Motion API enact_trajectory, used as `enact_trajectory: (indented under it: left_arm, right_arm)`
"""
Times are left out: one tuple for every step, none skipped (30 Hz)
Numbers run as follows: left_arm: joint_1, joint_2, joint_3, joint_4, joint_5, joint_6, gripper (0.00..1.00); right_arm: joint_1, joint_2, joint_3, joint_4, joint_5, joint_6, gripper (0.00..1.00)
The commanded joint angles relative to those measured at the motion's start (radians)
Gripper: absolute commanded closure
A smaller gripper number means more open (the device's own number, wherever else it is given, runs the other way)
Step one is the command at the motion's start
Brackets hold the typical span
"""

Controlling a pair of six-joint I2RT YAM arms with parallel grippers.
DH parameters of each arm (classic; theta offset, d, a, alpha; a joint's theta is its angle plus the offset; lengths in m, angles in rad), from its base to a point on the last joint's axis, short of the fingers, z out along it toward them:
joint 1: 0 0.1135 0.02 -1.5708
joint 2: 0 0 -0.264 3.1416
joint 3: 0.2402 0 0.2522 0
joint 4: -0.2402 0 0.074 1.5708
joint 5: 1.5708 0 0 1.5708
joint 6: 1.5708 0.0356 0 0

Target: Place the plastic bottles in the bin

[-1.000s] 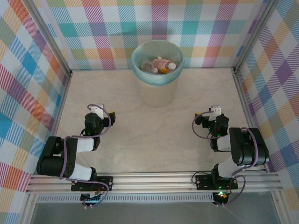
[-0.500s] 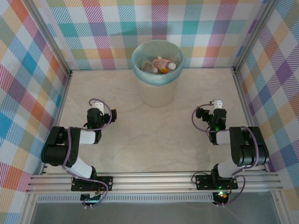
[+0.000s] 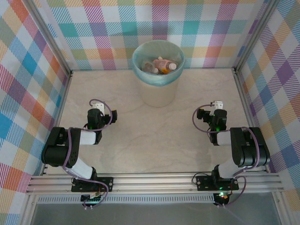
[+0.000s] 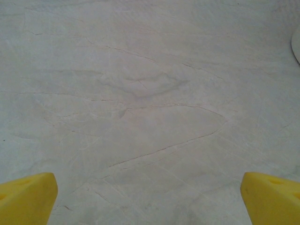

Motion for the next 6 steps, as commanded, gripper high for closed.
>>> enact_trajectory:
  left_arm:
    - [0.012,0.0,0.02,0.002,0.006,-0.004,0.0]
    - [0.012,0.0,0.019,0.001,0.005,-0.003,0.0]
    - [0.012,0.0,0.018,0.003,0.006,-0.004,0.0]
    - [0.011,0.0,0.017,0.004,0.004,-0.004,0.0]
    - [0.011,0.0,0.016,0.005,0.004,-0.004,0.0]
    - [0.011,0.0,0.016,0.006,0.004,-0.004,0.0]
  right_arm:
    - [0.005,-0.007,0.022,-0.002,0.01,0.017,0.0]
    - [0.005,-0.007,0.022,0.0,0.01,0.017,0.0]
    - [0.006,-0.008,0.022,0.001,0.01,0.015,0.0]
    - [0.005,-0.009,0.022,0.001,0.011,0.015,0.0]
    - [0.005,-0.008,0.022,0.0,0.011,0.015,0.0]
    - [0.005,-0.008,0.021,0.002,0.011,0.015,0.0]
